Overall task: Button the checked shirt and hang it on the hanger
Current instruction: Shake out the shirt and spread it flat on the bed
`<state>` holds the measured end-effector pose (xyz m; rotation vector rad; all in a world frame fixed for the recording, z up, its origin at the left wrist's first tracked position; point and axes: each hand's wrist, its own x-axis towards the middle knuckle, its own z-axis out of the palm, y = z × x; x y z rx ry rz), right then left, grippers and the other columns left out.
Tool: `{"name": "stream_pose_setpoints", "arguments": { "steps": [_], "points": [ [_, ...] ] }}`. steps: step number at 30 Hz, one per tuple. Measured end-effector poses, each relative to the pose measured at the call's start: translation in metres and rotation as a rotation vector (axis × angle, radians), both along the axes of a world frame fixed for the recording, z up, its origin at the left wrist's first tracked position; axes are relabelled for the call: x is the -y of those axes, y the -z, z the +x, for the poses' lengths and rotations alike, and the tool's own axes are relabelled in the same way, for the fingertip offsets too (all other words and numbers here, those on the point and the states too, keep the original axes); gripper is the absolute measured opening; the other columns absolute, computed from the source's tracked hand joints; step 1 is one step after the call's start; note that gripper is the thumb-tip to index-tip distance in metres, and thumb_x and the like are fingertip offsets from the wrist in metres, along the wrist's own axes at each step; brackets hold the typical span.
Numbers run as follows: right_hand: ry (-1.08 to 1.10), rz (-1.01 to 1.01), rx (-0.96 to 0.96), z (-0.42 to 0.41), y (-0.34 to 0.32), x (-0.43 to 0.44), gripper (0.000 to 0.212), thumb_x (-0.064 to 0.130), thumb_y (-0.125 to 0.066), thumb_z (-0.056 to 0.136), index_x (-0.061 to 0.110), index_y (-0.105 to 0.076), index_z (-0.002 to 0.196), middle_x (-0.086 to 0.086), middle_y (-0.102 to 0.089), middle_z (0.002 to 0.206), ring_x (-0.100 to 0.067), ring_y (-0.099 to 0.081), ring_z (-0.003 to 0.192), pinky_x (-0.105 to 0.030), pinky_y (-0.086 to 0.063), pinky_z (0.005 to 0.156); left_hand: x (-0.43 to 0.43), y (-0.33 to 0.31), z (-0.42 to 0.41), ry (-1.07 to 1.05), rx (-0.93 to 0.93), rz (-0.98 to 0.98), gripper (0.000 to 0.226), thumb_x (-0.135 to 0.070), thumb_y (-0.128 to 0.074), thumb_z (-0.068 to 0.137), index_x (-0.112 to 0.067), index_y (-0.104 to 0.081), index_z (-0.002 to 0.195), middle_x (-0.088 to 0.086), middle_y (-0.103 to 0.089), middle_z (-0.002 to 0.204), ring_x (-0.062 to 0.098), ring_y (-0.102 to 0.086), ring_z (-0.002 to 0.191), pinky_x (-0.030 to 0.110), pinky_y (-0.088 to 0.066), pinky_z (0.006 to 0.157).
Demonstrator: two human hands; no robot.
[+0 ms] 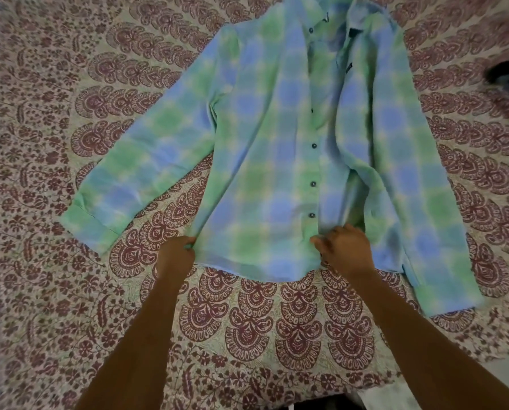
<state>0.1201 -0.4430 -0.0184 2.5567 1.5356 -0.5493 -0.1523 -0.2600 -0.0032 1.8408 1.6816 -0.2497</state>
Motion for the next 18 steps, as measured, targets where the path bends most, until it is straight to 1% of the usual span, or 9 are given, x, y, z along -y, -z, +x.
{"name": "stream_pose_setpoints", "arguments": {
  "steps": [2, 4, 6, 7, 9, 11, 13, 15, 18],
  "points": [
    [0.028, -0.152, -0.060, 0.001, 0.000, 0.000, 0.045, 0.045, -0.042, 0.085, 0.008, -0.066, 0.085, -0.012, -0.066, 0.086, -0.029, -0.058, 0.086, -0.033, -0.044, 0.080, -0.007, 0.000, -0.001, 0.101, -0.050, -0.089, 0.030, -0.003, -0.058, 0.079, -0.007, -0.069, 0.107, 0.018, -0.067, 0.110, 0.034, -0.064, 0.095, 0.031, -0.049, 0.077],
    [0.045, -0.227, -0.072, -0.001, -0.002, 0.000, 0.044, 0.046, -0.037, 0.087, 0.011, -0.061, 0.099, -0.009, -0.062, 0.105, -0.027, -0.054, 0.101, -0.032, -0.039, 0.090, -0.016, 0.000, -0.003, 0.205, -0.078, -0.150, 0.030, -0.015, -0.065, 0.073, -0.010, -0.071, 0.102, 0.016, -0.067, 0.109, 0.032, -0.065, 0.099, 0.036, -0.052, 0.084],
    [0.012, -0.262, -0.069, -0.006, -0.006, 0.001, 0.039, 0.042, -0.039, 0.089, 0.015, -0.062, 0.106, -0.006, -0.057, 0.114, -0.025, -0.050, 0.110, -0.034, -0.037, 0.097, -0.023, -0.008, -0.001, 0.354, -0.240, -0.177, 0.036, -0.027, -0.067, 0.071, -0.025, -0.067, 0.106, 0.009, -0.060, 0.115, 0.028, -0.059, 0.108, 0.041, -0.052, 0.090],
    [0.003, -0.251, -0.063, -0.008, -0.010, 0.003, 0.037, 0.041, -0.040, 0.090, 0.017, -0.063, 0.106, -0.005, -0.057, 0.114, -0.025, -0.050, 0.111, -0.035, -0.036, 0.098, -0.026, -0.015, 0.002, 0.408, -0.306, -0.139, 0.037, -0.027, -0.068, 0.073, -0.030, -0.065, 0.110, 0.006, -0.055, 0.117, 0.025, -0.056, 0.111, 0.040, -0.051, 0.091],
    [0.067, -0.128, -0.066, -0.012, -0.020, 0.007, 0.032, 0.036, -0.044, 0.088, 0.016, -0.066, 0.100, -0.007, -0.060, 0.104, -0.027, -0.054, 0.104, -0.034, -0.039, 0.094, -0.028, -0.029, 0.015, 0.410, -0.305, -0.024, 0.035, -0.025, -0.067, 0.077, -0.032, -0.064, 0.111, 0.004, -0.050, 0.120, 0.022, -0.054, 0.109, 0.037, -0.051, 0.089],
    [0.175, 0.057, -0.086, -0.011, -0.026, 0.008, 0.030, 0.029, -0.045, 0.082, 0.009, -0.067, 0.083, -0.010, -0.063, 0.085, -0.031, -0.060, 0.084, -0.036, -0.047, 0.078, -0.027, -0.038, 0.034, 0.332, -0.178, 0.074, 0.031, -0.020, -0.064, 0.080, -0.027, -0.065, 0.110, 0.006, -0.052, 0.124, 0.025, -0.056, 0.107, 0.034, -0.049, 0.085],
    [0.222, 0.187, -0.048, -0.003, -0.031, 0.010, 0.031, 0.027, -0.042, 0.076, 0.008, -0.066, 0.071, -0.010, -0.062, 0.074, -0.031, -0.061, 0.068, -0.036, -0.049, 0.063, -0.024, -0.042, 0.061, 0.339, -0.052, 0.113, 0.027, -0.019, -0.063, 0.082, -0.023, -0.066, 0.108, 0.010, -0.056, 0.121, 0.029, -0.058, 0.104, 0.036, -0.048, 0.084],
    [0.243, 0.246, 0.017, 0.013, -0.036, 0.011, 0.029, 0.026, -0.042, 0.074, 0.008, -0.066, 0.073, -0.010, -0.063, 0.075, -0.032, -0.060, 0.065, -0.035, -0.049, 0.057, -0.018, -0.043, 0.092, 0.358, 0.063, 0.081, 0.024, -0.019, -0.064, 0.082, -0.020, -0.066, 0.106, 0.013, -0.059, 0.116, 0.033, -0.059, 0.101, 0.038, -0.049, 0.086],
    [0.364, 0.316, 0.110, 0.039, -0.037, 0.015, 0.020, 0.019, -0.055, 0.073, 0.007, -0.064, 0.086, -0.014, -0.064, 0.085, -0.034, -0.060, 0.070, -0.036, -0.049, 0.060, -0.001, -0.046, 0.137, 0.311, 0.206, 0.007, 0.022, -0.017, -0.065, 0.082, -0.018, -0.066, 0.103, 0.008, -0.063, 0.108, 0.028, -0.061, 0.097, 0.033, -0.046, 0.085]
  ]
}}
